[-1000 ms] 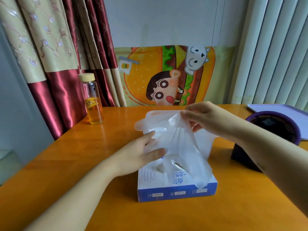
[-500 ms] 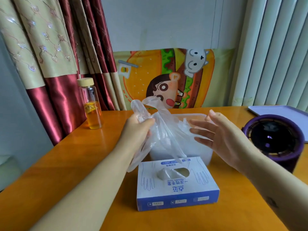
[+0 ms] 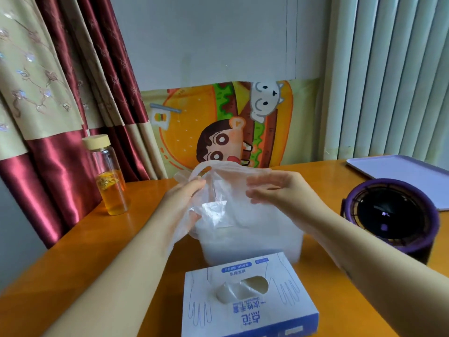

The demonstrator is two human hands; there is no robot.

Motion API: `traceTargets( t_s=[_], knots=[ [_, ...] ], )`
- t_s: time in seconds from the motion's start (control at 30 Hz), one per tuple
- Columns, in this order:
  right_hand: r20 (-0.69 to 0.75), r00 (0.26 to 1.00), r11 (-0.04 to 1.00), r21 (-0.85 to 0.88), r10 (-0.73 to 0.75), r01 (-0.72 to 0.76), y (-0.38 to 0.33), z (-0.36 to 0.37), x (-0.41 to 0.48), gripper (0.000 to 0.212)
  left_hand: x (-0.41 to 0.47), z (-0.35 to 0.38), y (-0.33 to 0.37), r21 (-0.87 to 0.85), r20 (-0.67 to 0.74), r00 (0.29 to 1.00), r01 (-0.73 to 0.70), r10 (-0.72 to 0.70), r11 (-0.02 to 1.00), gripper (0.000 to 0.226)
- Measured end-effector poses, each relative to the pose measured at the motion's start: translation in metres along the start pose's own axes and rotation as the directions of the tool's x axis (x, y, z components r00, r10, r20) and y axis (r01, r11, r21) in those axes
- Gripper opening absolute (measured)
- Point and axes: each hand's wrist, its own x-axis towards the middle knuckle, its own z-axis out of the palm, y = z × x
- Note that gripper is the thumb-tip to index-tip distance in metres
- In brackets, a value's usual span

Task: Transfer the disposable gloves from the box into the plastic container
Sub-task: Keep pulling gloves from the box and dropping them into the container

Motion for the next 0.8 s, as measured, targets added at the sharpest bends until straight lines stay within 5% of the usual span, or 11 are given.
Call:
traceTargets(
  t_s=[0.1, 0.23, 0.3, 0.37, 0.43, 0.5, 0.6, 0.7, 0.8],
  knots=[
    [0.006, 1.000, 0.990, -0.142, -0.006, 0.007, -0.006, -0.021, 0.023, 0.035, 0.012, -0.013, -0.006, 0.358, -0.023, 0.994, -0.095, 0.111, 0.929, 0.042],
    [0.181, 0.980, 0.887, -0.462, 0.080, 0.013, 0.005, -0.032, 0.048, 0.052, 0.029, -0.028, 0.003, 0.743, -0.073, 0.943, -0.166, 0.324, 0.649, 0.062],
    [0.234, 0.965, 0.826, -0.563, 0.122, 0.032, 0.015, -0.030, 0.057, 0.057, 0.028, -0.025, 0.010, 0.838, -0.025, 0.792, -0.316, 0.610, 0.444, 0.058],
    [0.269, 0.951, 0.778, -0.626, 0.151, 0.053, 0.025, -0.026, 0.064, 0.061, 0.019, -0.006, 0.017, 0.820, 0.213, 0.625, -0.533, 0.751, 0.210, 0.044],
    [0.313, 0.933, 0.720, -0.687, 0.177, 0.094, 0.031, -0.021, 0.067, 0.066, 0.016, 0.021, 0.012, 0.728, 0.515, 0.638, -0.678, 0.573, 0.100, 0.034],
    [0.351, 0.912, 0.631, -0.762, 0.212, 0.146, 0.033, -0.017, 0.068, 0.071, 0.024, 0.039, -0.001, 0.754, 0.631, 0.748, -0.654, 0.205, 0.062, 0.046],
    [0.380, 0.869, 0.412, -0.880, 0.317, 0.235, 0.039, -0.012, 0.071, 0.078, 0.045, 0.046, -0.016, 0.852, 0.477, 0.843, -0.513, -0.247, -0.105, 0.067],
    [0.376, 0.795, 0.238, -0.925, 0.477, 0.295, 0.046, -0.004, 0.074, 0.064, 0.062, 0.047, -0.026, 0.852, 0.360, 0.857, -0.463, -0.369, -0.243, 0.069],
    [0.363, 0.748, 0.172, -0.930, 0.556, 0.324, 0.050, 0.006, 0.074, 0.033, 0.077, 0.048, -0.041, 0.877, 0.256, 0.860, -0.399, -0.442, -0.268, 0.060]
  ],
)
